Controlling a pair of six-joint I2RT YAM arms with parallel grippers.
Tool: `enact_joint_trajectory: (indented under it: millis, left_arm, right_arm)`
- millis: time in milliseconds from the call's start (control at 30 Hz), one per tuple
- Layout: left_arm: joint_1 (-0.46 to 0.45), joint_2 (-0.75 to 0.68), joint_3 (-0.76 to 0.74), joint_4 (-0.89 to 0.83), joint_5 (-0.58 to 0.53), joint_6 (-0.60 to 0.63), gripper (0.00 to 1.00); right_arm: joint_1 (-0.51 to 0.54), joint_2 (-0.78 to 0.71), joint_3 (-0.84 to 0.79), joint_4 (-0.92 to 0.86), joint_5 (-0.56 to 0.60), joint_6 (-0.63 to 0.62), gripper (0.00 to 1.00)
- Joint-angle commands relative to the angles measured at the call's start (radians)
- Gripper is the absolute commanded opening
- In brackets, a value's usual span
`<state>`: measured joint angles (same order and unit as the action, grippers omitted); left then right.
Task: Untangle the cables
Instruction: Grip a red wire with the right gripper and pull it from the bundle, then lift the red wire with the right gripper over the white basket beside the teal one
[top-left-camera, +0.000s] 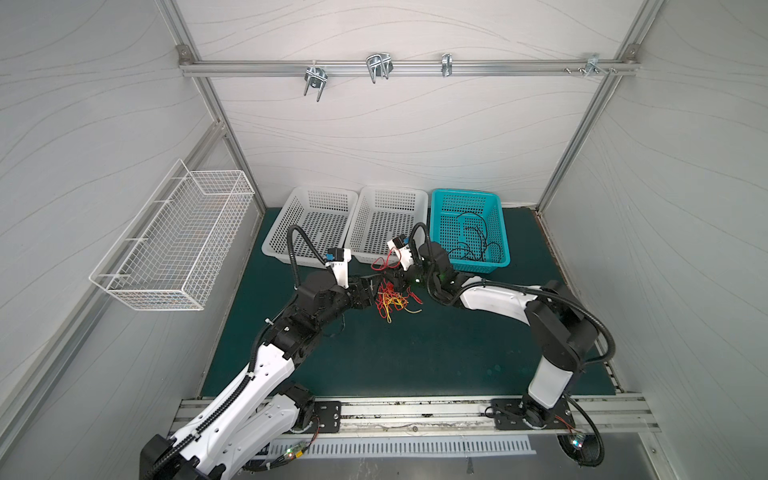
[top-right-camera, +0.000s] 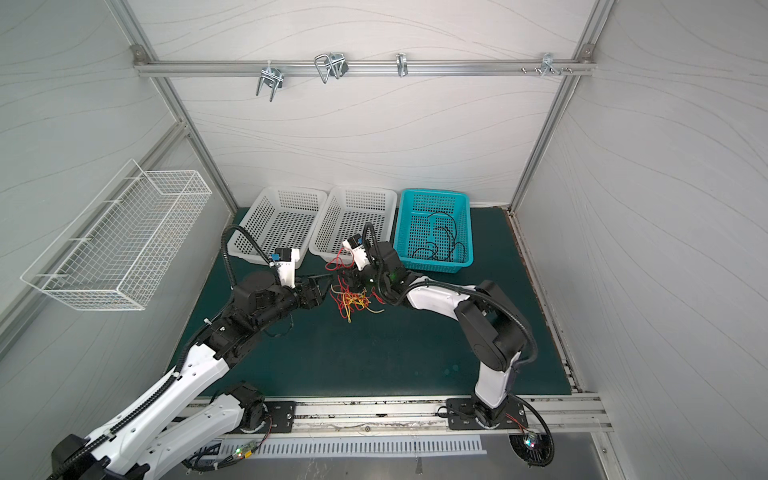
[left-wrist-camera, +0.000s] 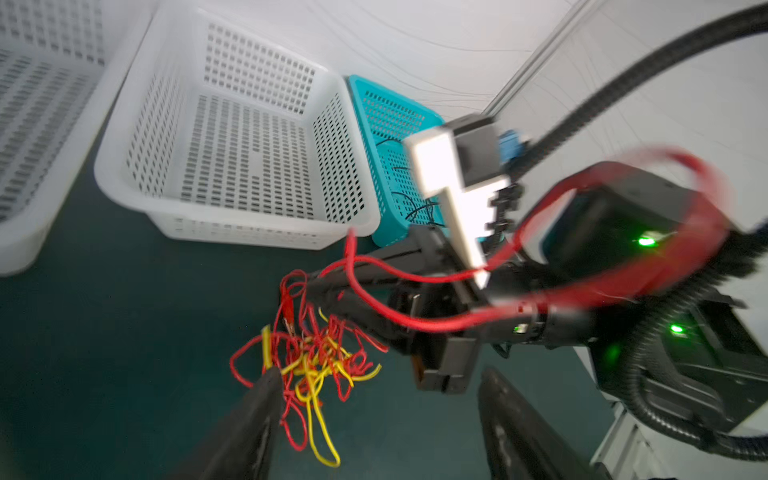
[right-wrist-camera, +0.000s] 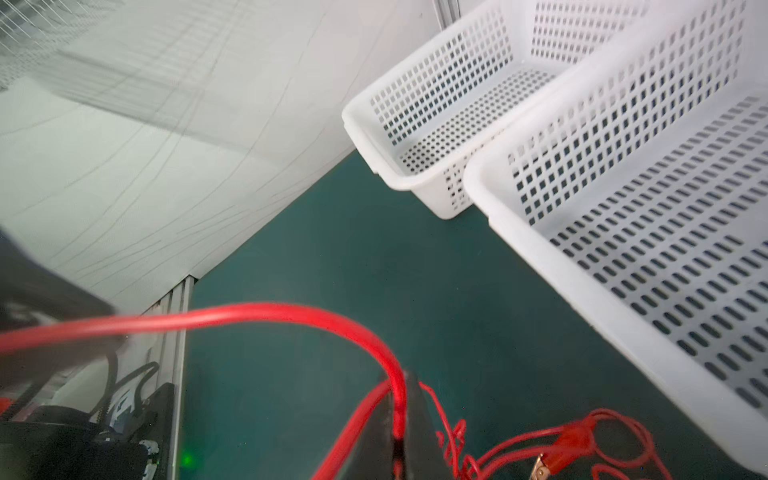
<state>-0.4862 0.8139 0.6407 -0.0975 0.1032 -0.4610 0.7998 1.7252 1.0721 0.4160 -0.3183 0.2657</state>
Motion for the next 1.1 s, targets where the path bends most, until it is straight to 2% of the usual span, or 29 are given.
enact_joint_trajectory:
  millis: [0,100,333,667,833,1067]
  left_arm:
    - [0.003,-0.026,-0.02,0.039,-0.069,0.013,0.86]
    - [0.004,-0.036,-0.032,0.027,-0.085,0.024,0.89]
    - [0.003,-0.031,-0.056,0.022,-0.091,0.011,0.89]
    - [0.004,0.051,-0.055,0.075,-0.021,-0.02,0.87]
    - [0.003,0.103,-0.039,0.075,-0.012,-0.033,0.85]
    - [0.004,0.097,-0.057,0.044,-0.031,-0.049,0.84]
  right_arm:
    - [0.0,-0.111,0.004,-0.02,0.099,0.008,0.0]
    - [0.001,-0.156,0.02,-0.051,0.114,0.01,0.0]
    - [0.024,-0.224,0.058,-0.095,0.115,0.019,0.0]
    - [0.029,-0.227,0.129,-0.139,0.13,0.023,0.0]
    - [0.007,-0.121,0.3,-0.299,0.231,-0.029,0.0]
    - [-0.121,0.19,0.622,-0.554,0.186,0.037,0.0]
